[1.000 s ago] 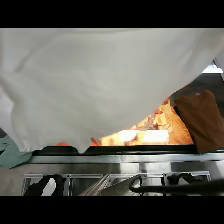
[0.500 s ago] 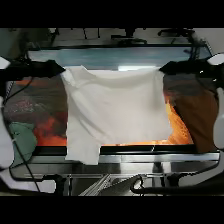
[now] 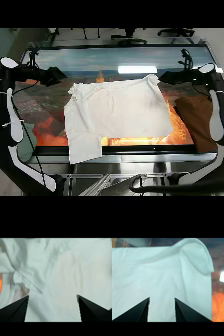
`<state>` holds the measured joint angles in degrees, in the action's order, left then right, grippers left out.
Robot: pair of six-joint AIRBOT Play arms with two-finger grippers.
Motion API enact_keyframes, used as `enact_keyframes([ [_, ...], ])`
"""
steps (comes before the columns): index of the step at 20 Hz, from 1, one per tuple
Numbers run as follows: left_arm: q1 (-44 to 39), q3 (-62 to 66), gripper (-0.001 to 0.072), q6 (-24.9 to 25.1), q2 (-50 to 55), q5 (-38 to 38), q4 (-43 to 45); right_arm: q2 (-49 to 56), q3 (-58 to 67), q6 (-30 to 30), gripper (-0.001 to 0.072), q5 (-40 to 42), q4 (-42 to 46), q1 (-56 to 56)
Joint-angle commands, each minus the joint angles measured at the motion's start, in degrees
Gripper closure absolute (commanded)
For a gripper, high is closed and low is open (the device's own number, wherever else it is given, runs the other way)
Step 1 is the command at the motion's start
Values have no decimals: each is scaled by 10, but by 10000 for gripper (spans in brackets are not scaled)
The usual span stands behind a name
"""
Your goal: Fold the shirts.
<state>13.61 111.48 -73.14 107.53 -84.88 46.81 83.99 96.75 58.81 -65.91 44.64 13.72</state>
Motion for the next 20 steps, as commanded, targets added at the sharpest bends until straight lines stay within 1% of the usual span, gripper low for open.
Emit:
enact_keyframes([
  [1, 45, -139, 37, -12, -74, -78, 3, -60, -43, 45, 347, -131, 43, 52],
  [3, 67, -295, 37, 13, -146, -68, 5, -104, -111, 44, 347, -152, 57, 89],
  [5, 89, -443, 36, 33, -214, -49, 35, -154, -191, 47, 346, -161, 90, 136],
  [7, 113, -561, 36, 42, -264, -25, 66, -203, -271, 46, 346, -153, 93, 186],
  [9, 123, -647, 37, 41, -297, 34, 72, -238, -336, 42, 346, -136, 94, 218],
  [11, 118, -698, 37, 41, -315, 107, 72, -260, -379, 40, 346, -112, 94, 229],
  [14, 94, -722, 37, 41, -300, 208, 66, -264, -413, 38, 344, -91, 92, 221],
  [15, 84, -721, 37, 42, -285, 226, 48, -264, -422, 38, 334, -91, 91, 220],
  [17, 61, -703, 38, 73, -240, 237, -16, -263, -446, 38, 264, -89, 91, 218],
  [18, 48, -685, 92, 90, -216, 235, -47, -263, -457, 38, 264, -89, 92, 218],
  [19, 38, -661, 245, 97, -196, 229, -62, -263, -469, 38, 265, -89, 91, 217],
  [20, 28, -634, 367, 100, -178, 219, -65, -263, -479, 38, 264, -86, 92, 213],
])
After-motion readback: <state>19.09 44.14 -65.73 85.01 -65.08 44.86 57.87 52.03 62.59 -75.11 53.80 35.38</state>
